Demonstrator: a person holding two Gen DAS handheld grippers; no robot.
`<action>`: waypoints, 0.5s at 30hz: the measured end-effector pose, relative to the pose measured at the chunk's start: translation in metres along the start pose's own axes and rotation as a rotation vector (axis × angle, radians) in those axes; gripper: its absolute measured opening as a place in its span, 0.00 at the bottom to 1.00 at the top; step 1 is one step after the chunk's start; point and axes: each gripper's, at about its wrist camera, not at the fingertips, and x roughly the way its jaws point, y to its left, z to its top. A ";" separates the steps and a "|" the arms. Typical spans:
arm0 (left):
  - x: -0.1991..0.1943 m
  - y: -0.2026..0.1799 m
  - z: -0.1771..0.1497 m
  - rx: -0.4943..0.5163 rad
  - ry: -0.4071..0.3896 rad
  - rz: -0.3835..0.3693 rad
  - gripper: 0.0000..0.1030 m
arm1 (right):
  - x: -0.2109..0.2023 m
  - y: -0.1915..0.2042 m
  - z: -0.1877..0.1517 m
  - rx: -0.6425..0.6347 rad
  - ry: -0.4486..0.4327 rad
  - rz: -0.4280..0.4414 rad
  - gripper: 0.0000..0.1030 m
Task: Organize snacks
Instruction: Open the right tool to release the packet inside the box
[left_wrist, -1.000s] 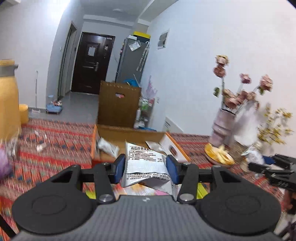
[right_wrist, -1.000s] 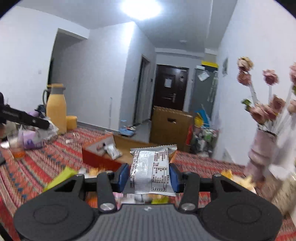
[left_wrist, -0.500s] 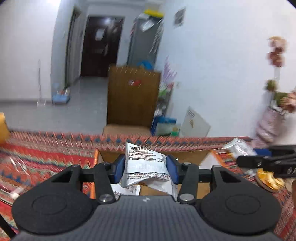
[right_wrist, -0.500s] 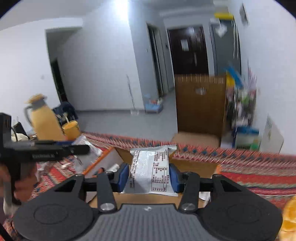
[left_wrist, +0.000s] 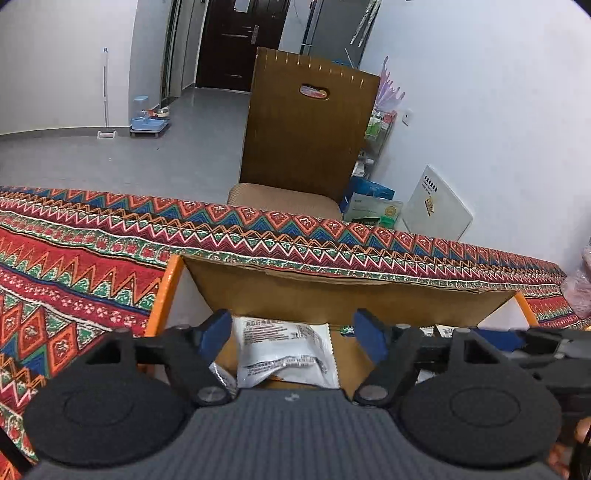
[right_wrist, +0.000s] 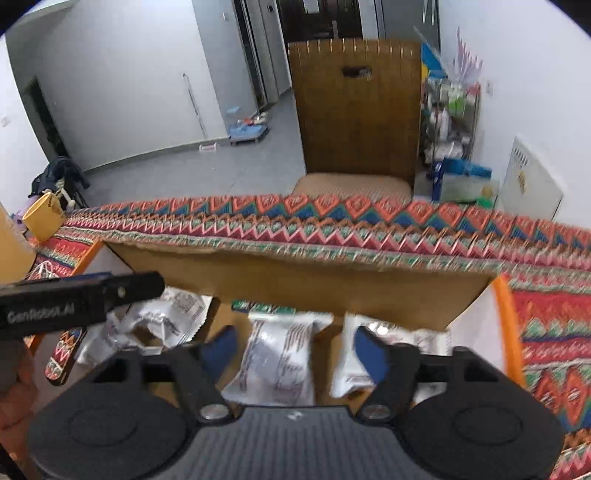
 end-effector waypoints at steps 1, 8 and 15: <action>-0.004 -0.002 -0.001 -0.002 -0.008 0.012 0.73 | -0.005 0.001 0.000 -0.005 -0.018 -0.008 0.70; -0.078 -0.004 0.008 0.022 -0.051 0.023 0.76 | -0.074 -0.002 0.009 -0.006 -0.095 -0.004 0.71; -0.206 -0.033 0.006 0.144 -0.170 0.033 0.89 | -0.199 -0.007 -0.002 -0.057 -0.201 -0.041 0.77</action>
